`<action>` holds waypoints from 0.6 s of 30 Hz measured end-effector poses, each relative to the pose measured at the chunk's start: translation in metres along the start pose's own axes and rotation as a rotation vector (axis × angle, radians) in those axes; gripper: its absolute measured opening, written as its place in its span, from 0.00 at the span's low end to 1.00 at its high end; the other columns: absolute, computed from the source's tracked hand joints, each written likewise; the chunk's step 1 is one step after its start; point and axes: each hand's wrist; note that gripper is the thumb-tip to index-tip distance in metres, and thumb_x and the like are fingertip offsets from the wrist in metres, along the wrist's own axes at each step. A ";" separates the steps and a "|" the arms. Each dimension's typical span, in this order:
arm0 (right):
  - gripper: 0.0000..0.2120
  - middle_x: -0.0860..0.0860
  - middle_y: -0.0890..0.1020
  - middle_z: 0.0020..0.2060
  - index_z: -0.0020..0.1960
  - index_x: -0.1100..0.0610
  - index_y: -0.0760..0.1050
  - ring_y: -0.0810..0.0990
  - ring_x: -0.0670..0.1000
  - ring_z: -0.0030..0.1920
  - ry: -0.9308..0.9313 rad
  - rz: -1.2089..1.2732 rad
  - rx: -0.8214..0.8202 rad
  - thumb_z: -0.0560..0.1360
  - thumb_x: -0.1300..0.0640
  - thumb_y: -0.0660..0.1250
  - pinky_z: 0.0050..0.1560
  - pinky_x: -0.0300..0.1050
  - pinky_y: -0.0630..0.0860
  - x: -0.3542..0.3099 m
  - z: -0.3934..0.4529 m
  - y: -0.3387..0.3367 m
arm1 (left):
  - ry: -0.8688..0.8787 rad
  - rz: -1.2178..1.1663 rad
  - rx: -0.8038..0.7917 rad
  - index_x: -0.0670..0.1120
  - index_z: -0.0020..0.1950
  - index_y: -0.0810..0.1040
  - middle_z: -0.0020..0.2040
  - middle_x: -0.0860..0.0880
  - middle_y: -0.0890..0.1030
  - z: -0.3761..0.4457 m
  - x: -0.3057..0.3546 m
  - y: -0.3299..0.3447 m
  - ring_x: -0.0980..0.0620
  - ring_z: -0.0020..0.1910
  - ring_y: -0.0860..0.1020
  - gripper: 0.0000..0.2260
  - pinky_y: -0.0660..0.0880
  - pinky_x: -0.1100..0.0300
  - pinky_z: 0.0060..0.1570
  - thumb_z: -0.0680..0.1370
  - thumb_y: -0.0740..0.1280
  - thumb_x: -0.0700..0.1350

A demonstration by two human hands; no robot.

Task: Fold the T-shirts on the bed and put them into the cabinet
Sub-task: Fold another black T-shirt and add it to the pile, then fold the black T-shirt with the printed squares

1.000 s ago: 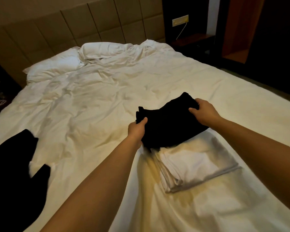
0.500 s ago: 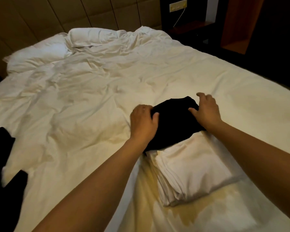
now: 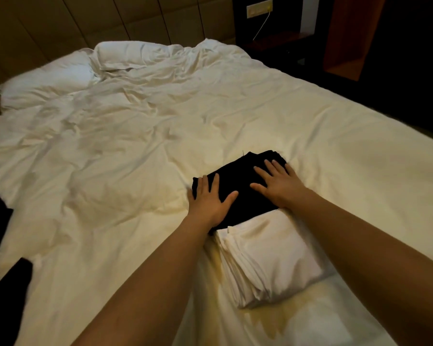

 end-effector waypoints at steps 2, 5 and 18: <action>0.32 0.54 0.46 0.81 0.81 0.45 0.44 0.43 0.55 0.80 0.040 -0.106 0.018 0.81 0.33 0.42 0.77 0.60 0.40 -0.009 -0.006 -0.008 | 0.008 0.135 0.049 0.54 0.82 0.42 0.82 0.45 0.43 -0.007 0.000 -0.006 0.46 0.80 0.38 0.36 0.39 0.40 0.77 0.79 0.43 0.70; 0.32 0.56 0.50 0.80 0.81 0.48 0.49 0.47 0.58 0.80 0.066 -0.062 0.075 0.82 0.35 0.44 0.77 0.61 0.41 -0.028 -0.021 -0.018 | 0.002 0.163 0.058 0.53 0.82 0.43 0.83 0.45 0.44 -0.026 -0.004 -0.012 0.46 0.81 0.39 0.34 0.41 0.41 0.77 0.80 0.43 0.69; 0.31 0.53 0.53 0.80 0.80 0.48 0.56 0.49 0.55 0.80 -0.076 0.119 0.094 0.81 0.35 0.49 0.77 0.57 0.44 -0.142 -0.129 -0.035 | -0.130 0.069 0.067 0.55 0.82 0.46 0.83 0.45 0.47 -0.168 -0.068 -0.046 0.45 0.81 0.45 0.30 0.43 0.44 0.78 0.83 0.45 0.65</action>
Point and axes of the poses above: each hand's wrist, its own z-axis towards the middle knuckle, its own y-axis out of the palm, x = y × z
